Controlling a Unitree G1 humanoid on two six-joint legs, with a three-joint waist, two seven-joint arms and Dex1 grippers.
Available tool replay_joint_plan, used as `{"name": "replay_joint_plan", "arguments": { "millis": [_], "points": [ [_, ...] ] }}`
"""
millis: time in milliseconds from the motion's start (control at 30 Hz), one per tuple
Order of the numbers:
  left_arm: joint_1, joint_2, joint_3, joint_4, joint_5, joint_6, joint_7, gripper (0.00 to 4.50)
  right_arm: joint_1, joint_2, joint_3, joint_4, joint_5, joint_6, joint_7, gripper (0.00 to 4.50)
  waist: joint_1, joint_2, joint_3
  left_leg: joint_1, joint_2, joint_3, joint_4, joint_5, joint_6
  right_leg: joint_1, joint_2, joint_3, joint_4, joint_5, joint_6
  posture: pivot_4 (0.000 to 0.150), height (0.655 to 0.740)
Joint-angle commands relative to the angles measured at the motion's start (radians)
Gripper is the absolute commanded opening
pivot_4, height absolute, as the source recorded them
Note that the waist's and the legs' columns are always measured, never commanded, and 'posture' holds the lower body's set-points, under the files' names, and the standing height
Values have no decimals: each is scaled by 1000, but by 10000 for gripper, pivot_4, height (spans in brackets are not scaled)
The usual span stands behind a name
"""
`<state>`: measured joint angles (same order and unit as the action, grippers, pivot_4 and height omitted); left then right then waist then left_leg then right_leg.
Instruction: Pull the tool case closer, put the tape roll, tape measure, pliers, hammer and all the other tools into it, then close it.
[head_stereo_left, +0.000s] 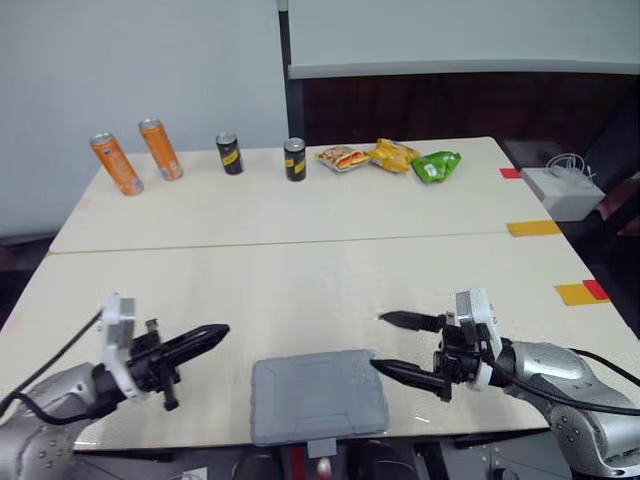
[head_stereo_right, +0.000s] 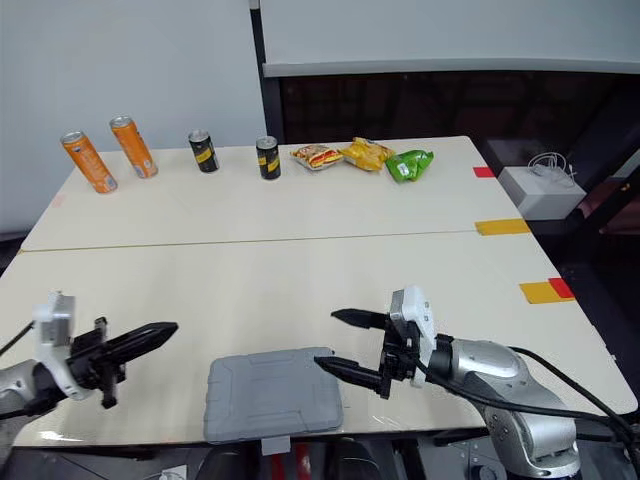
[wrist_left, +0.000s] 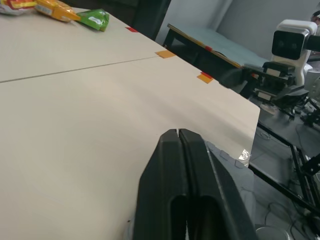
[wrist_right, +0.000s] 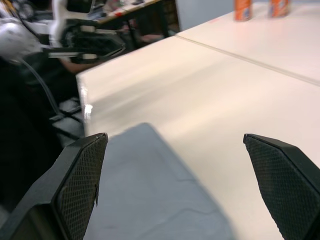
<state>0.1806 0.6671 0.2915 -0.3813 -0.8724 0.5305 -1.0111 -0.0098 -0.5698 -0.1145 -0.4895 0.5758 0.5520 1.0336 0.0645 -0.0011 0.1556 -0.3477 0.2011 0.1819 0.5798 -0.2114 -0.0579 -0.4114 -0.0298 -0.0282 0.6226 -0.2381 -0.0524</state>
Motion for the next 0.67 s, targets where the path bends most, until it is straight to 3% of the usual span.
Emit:
{"name": "replay_joint_plan", "arguments": {
  "millis": [33,333,467,667],
  "points": [
    [-4,9,-21,-32,32,-20,-10,15086,46,-53,-2,64,-74,-210,108,45000,0,0,0,0,0,0,0,0,0,0,0,0,0,0,0,1500,7400],
    [255,102,161,21,85,-69,-138,44830,281,-199,-245,252,-75,-486,278,45000,-14,-1,-1,-1,-1,-2,1,-1,2,1,0,-1,-3,-1,2,1500,7400],
    [337,105,215,63,151,-111,-145,44830,335,-215,-316,310,-63,-532,303,45000,-15,-2,-1,0,-1,-2,0,-2,3,3,0,-1,-6,-1,2,1500,7400],
    [298,106,192,98,170,-90,-117,44830,339,-207,-302,345,-69,-552,314,45000,-9,-2,-1,9,-1,-2,0,-1,4,12,-1,-1,-7,-3,8,1500,7400]
  ]
}}
